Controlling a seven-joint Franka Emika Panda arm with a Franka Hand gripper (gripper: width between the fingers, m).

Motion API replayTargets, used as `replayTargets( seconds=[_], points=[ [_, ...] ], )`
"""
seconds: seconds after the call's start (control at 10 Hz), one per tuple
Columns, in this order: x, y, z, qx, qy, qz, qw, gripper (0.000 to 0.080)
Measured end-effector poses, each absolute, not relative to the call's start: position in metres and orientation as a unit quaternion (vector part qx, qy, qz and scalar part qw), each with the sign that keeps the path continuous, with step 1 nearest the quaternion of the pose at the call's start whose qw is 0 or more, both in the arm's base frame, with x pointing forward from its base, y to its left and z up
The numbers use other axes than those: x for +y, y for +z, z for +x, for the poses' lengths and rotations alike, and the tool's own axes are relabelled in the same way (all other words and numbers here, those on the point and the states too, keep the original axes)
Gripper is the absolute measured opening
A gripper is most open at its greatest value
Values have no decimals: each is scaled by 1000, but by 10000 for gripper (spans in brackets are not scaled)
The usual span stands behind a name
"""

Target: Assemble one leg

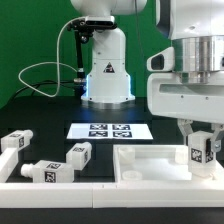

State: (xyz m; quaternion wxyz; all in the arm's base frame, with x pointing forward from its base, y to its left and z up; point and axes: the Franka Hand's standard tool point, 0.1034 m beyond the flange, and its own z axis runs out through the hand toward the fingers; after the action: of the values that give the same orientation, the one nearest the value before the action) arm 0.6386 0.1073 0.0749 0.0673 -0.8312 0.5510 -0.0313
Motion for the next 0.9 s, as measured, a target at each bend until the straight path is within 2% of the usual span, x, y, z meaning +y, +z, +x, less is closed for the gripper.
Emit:
replayTargets(
  seconds=[0.1, 0.3, 0.4, 0.5, 0.6, 0.7, 0.8, 0.9],
  points=[
    [107, 75, 638, 615, -22, -784, 75, 285],
    [107, 75, 638, 647, -19, -758, 76, 285],
    [108, 75, 637, 606, -23, -792, 70, 285],
    [110, 75, 635, 534, -28, -843, 59, 361],
    [112, 76, 635, 443, -35, -894, 53, 361],
    [115, 76, 634, 356, -30, -933, 48, 540],
    [117, 76, 631, 285, -17, -957, 41, 631],
    [115, 76, 633, 270, -21, -962, 40, 631]
  ],
)
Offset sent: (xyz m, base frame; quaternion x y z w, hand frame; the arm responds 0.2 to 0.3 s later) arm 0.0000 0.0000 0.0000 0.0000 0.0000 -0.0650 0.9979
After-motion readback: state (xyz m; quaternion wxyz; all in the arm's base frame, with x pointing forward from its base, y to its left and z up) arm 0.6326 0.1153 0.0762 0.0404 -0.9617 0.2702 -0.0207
